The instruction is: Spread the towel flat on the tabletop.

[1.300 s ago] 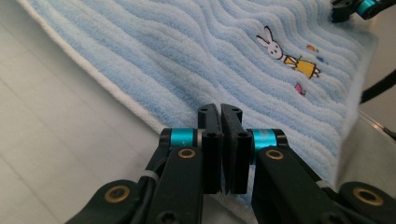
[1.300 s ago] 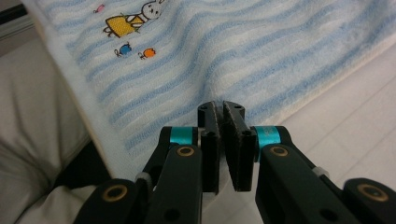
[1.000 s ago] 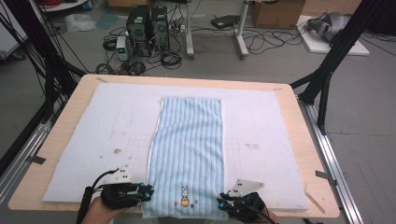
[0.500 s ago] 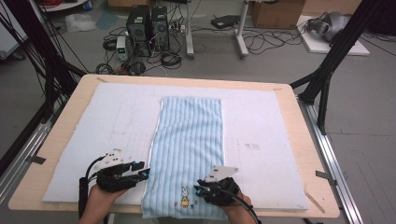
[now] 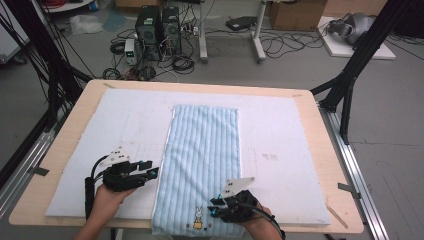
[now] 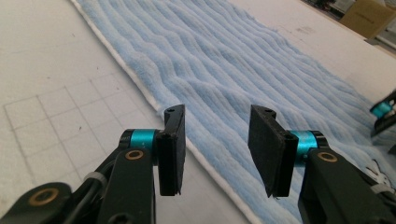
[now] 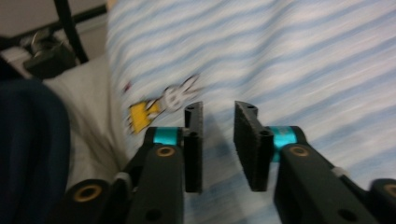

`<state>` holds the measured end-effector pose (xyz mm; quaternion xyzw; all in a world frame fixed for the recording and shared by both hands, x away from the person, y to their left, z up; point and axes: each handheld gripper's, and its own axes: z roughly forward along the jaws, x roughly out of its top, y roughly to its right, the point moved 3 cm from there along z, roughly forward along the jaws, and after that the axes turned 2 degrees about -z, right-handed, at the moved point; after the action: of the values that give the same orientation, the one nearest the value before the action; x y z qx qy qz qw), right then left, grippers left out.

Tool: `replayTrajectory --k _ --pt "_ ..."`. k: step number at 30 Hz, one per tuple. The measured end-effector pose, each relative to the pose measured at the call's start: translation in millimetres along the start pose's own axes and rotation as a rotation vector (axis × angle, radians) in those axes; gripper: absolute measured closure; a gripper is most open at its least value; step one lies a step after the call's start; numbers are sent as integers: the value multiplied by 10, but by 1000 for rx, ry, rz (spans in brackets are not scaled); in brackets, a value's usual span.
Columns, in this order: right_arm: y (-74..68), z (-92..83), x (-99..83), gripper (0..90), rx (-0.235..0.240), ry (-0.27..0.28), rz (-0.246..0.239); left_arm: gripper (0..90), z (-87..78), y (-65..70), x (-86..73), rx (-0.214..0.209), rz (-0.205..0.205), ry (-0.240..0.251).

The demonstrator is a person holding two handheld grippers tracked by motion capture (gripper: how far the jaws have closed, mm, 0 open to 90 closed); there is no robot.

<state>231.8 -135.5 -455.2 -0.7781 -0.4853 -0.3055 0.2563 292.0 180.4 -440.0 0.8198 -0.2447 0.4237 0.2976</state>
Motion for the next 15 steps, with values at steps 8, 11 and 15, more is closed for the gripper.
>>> replayTrajectory --k 8,11,15 --pt "686 -268 -18 601 -298 131 217 502 320 -151 140 9 -6 -40" --pt "929 -309 -21 613 -386 144 277 498 445 -195 179 28 -10 -52" --pt "1131 -238 7 698 -448 116 297 499 501 -205 198 30 12 -61"
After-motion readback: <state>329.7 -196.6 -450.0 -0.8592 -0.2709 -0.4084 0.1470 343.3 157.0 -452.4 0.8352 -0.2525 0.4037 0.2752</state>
